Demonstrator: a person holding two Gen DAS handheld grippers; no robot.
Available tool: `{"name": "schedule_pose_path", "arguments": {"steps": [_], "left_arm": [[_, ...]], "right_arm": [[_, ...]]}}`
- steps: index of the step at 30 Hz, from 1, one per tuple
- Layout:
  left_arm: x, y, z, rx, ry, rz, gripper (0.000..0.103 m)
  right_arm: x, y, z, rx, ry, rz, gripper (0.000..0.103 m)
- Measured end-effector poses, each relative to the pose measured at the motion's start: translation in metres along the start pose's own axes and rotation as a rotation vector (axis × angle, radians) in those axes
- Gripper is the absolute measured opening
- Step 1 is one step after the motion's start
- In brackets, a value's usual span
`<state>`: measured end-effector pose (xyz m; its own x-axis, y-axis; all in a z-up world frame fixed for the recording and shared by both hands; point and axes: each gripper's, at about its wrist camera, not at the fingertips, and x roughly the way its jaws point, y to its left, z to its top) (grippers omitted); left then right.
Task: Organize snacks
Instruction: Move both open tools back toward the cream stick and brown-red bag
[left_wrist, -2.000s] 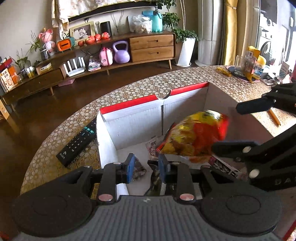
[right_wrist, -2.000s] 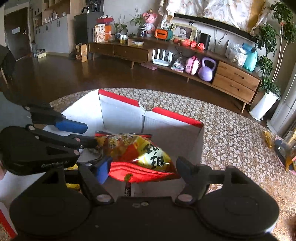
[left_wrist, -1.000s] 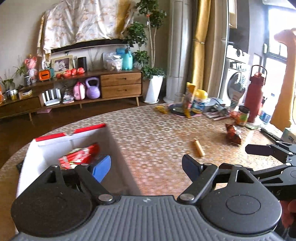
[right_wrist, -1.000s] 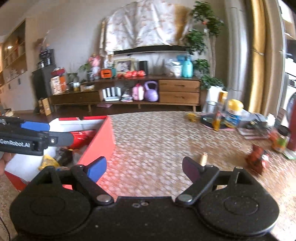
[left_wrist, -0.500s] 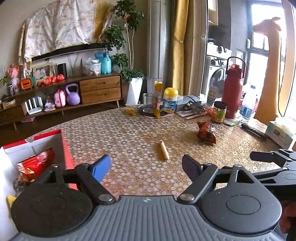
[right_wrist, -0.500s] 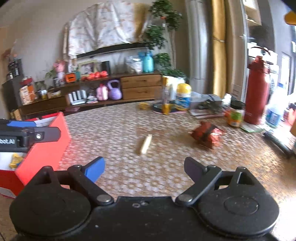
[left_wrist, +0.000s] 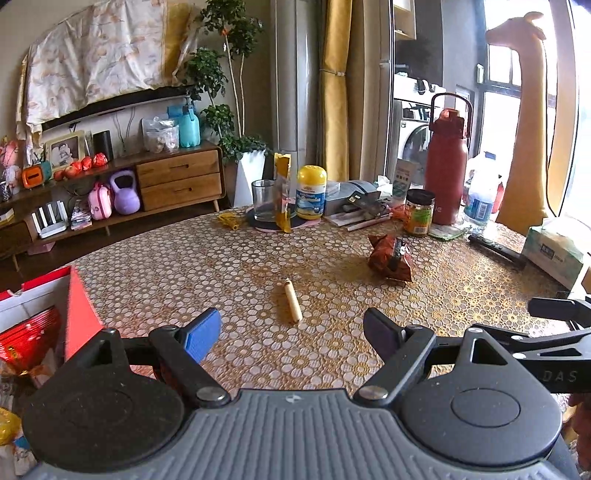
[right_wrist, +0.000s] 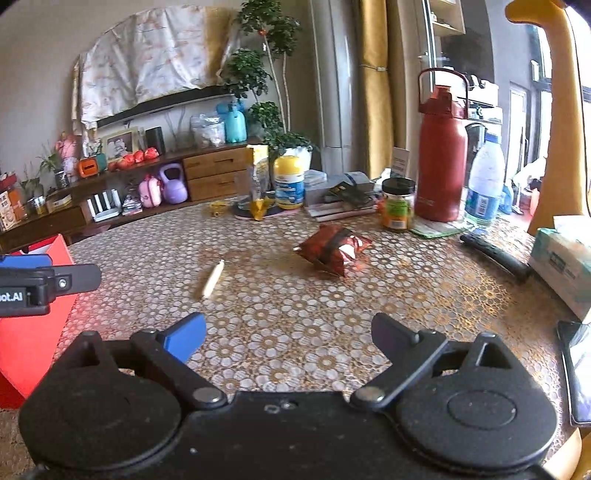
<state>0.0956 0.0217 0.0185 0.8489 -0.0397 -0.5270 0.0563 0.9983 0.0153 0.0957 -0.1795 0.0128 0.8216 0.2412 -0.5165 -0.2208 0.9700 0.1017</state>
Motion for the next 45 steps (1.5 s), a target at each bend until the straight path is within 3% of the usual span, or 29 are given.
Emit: {"name": "schedule_pose_path", "arguments": {"steps": [12, 24, 26, 28, 33, 37, 42, 45], "left_arm": [[0.068, -0.016, 0.001, 0.012, 0.035, 0.003, 0.084], [0.136, -0.027, -0.003, 0.031, 0.061, 0.032, 0.084], [0.146, -0.028, -0.002, 0.030, 0.061, 0.036, 0.080], [0.158, -0.029, -0.002, 0.043, 0.067, 0.044, 0.067], [0.179, -0.027, -0.003, 0.045, 0.080, 0.057, 0.062], [0.192, -0.023, -0.006, 0.025, 0.114, 0.062, 0.048], [0.196, -0.020, -0.009, 0.014, 0.124, 0.077, 0.047], [0.197, -0.016, -0.010, -0.006, 0.126, 0.059, 0.041]], "right_arm": [[0.013, -0.031, 0.006, 0.056, -0.012, -0.040, 0.102], [0.052, -0.053, 0.013, 0.075, 0.014, -0.049, 0.102], [0.059, -0.055, 0.014, 0.077, 0.018, -0.045, 0.102], [0.066, -0.056, 0.015, 0.078, 0.023, -0.046, 0.102], [0.085, -0.060, 0.020, 0.085, 0.036, -0.048, 0.102], [0.099, -0.061, 0.027, 0.087, 0.033, -0.044, 0.102], [0.116, -0.056, 0.041, 0.068, 0.022, -0.036, 0.102], [0.128, -0.052, 0.050, 0.060, 0.012, -0.041, 0.102]]}}
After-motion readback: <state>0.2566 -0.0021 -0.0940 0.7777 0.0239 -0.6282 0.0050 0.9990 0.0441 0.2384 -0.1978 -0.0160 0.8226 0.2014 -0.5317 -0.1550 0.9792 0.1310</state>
